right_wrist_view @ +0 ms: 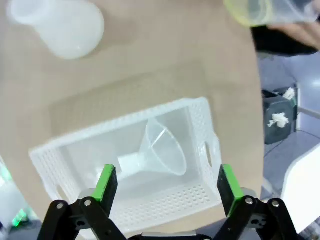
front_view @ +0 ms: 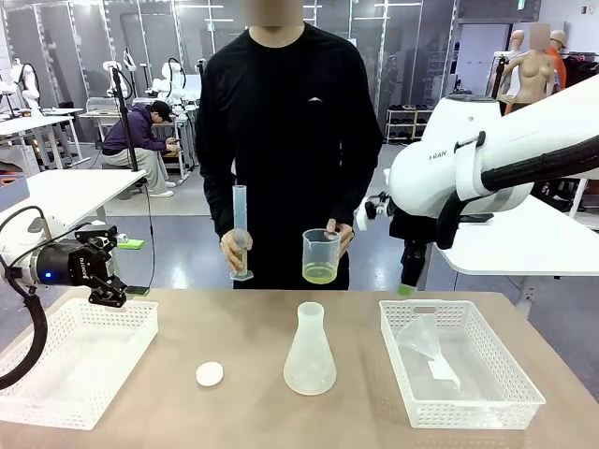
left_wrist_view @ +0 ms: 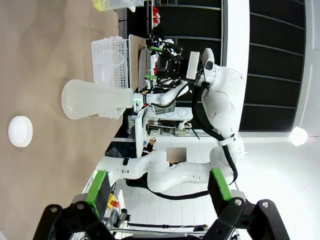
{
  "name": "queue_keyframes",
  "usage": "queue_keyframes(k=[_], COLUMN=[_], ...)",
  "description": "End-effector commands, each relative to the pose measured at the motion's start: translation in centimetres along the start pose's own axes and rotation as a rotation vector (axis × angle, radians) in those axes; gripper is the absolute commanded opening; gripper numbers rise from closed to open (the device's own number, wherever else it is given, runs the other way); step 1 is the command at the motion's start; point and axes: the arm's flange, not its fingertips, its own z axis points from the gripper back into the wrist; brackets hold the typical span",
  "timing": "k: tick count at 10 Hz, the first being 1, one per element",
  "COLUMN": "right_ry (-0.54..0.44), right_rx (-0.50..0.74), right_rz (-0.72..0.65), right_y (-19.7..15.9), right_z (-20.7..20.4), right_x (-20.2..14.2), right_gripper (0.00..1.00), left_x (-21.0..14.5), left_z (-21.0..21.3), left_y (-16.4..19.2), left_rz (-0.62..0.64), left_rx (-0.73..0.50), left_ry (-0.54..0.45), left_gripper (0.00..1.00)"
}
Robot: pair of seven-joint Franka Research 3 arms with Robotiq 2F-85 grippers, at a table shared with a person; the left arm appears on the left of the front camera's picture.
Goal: Prepare the solutions needed for the experiment.
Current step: Pick up the Plastic Funnel and insert it into the Big flask.
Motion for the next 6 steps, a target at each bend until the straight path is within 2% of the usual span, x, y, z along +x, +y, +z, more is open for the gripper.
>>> queue_keyframes(k=[1, 4, 5, 6], right_ry=[0.102, 0.030, 0.086, 0.086], right_rx=[0.028, 0.148, 0.073, 0.073], right_rz=[0.186, 0.046, 0.141, 0.141], right_y=[-0.9, -1.2, -0.3, -0.3], right_z=[1.1, 1.0, 0.9, 0.9], right_x=[-0.7, 0.3, -0.3, -0.3], right_gripper=[1.00, 1.00, 1.00, 1.00], left_x=[0.0, 0.0, 0.0, 0.0], left_z=[0.0, 0.0, 0.0, 0.0], left_y=[-0.1, -0.1, -0.1, -0.1], left_rz=[0.000, 0.000, 0.000, 0.000], left_rx=[-0.004, -0.004, -0.004, -0.004], left_ry=[-0.002, -0.002, -0.002, -0.002], left_gripper=[1.00, 1.00, 1.00, 1.00])
